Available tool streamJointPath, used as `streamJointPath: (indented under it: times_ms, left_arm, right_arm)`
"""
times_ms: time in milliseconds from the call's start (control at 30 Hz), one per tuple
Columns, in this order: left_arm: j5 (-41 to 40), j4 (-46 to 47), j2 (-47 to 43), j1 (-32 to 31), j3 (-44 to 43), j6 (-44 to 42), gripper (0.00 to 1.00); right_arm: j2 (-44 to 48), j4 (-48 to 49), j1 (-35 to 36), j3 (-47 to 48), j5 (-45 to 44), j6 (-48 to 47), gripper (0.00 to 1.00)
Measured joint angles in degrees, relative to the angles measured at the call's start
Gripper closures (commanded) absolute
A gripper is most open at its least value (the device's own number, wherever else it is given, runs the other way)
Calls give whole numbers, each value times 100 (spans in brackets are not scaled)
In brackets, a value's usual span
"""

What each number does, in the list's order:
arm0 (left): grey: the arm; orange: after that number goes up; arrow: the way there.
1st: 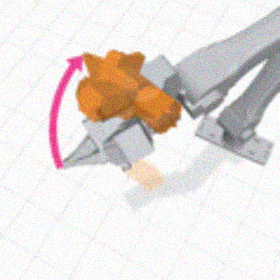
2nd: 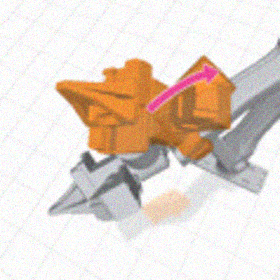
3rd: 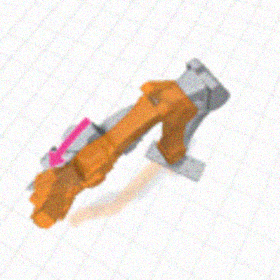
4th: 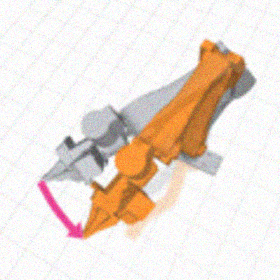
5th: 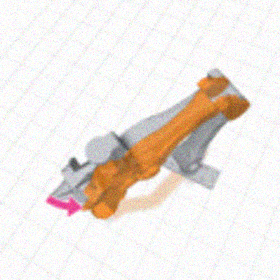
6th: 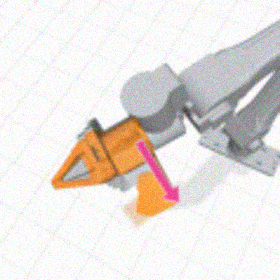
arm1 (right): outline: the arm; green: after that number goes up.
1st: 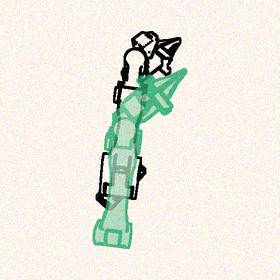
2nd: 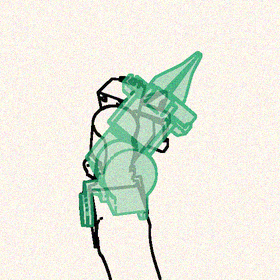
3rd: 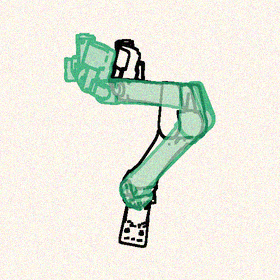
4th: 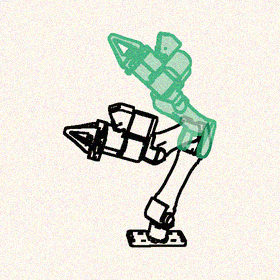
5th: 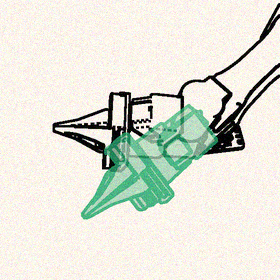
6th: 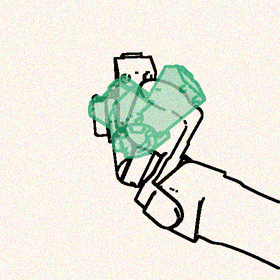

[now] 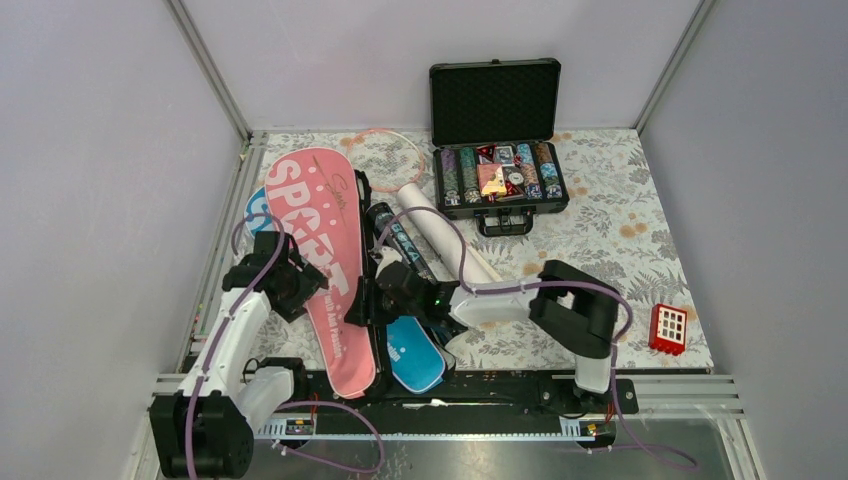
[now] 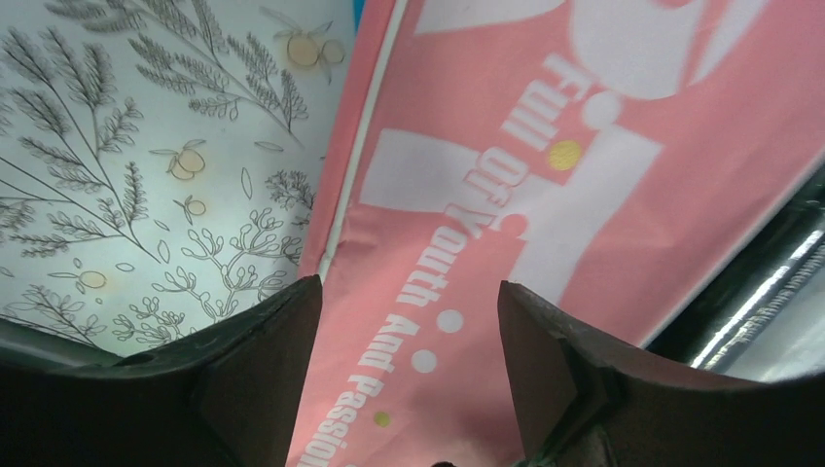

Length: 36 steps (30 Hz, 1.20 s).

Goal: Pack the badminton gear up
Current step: Place the racket in the racket bag, then move the shuttle tube to the center of the board.

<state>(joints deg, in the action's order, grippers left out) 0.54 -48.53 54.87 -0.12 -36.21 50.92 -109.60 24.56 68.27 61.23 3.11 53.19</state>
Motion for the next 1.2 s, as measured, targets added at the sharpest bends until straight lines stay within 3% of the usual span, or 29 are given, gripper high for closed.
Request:
streamJointPath:
  times_ms: [167, 267, 367, 567, 800, 1000, 1200]
  left_arm:
    - [-297, -177, -120, 0, -793, -337, 28]
    - [-140, -129, -87, 0, -1274, -883, 13]
    - [127, -70, 48, -98, -1596, -1449, 9]
    - [466, 22, 210, -426, -1657, -2157, 6]
    - [638, 197, 197, -428, -1272, -2551, 6]
    - [745, 350, 188, -428, -1102, -2566, 7]
    - [680, 575, 254, -428, -1102, -2577, 7]
  right_arm:
    - [887, -1246, -160, 0, -74, -645, 47]
    - [1421, -1899, -468, 74, -129, -1165, 47]
    - [1633, -2562, -940, 424, -428, -1751, 50]
    - [1056, -3268, -1705, 1405, -1176, -3062, 55]
    - [-101, -3821, -2192, 2420, -1423, -4500, 58]
    - [-402, -4404, -2310, 2896, -1032, -4878, 41]
    - [-411, -4470, -2229, 2986, -444, -4784, 30]
